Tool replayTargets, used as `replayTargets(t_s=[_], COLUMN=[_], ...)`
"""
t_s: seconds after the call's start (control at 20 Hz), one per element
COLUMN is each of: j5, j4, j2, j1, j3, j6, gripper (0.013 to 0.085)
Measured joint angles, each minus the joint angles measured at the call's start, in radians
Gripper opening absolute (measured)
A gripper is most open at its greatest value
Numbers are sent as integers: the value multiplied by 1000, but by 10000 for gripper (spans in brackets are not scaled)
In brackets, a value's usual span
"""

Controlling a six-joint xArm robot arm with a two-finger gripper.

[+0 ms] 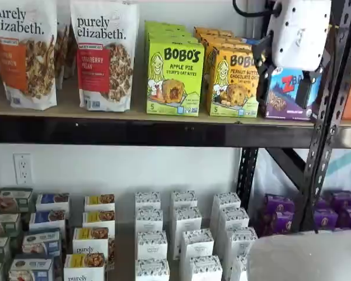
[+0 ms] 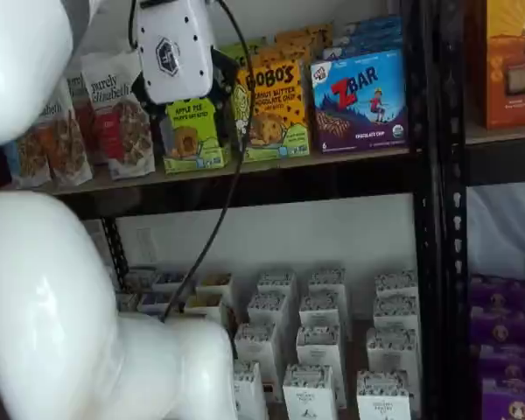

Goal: Pick the green box on the top shelf, the fourth from the left

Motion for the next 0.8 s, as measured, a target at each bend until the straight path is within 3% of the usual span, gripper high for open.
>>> replayTargets(t_s=[0.2,0.55,0.8], j5=[-61,-68,-92], j4=[79,73,67], j2=[-38,-41,-48], j1=[-71,-55,-18], j3=[34,36,45], j6=[-43,-31,2], gripper=[850,850,850])
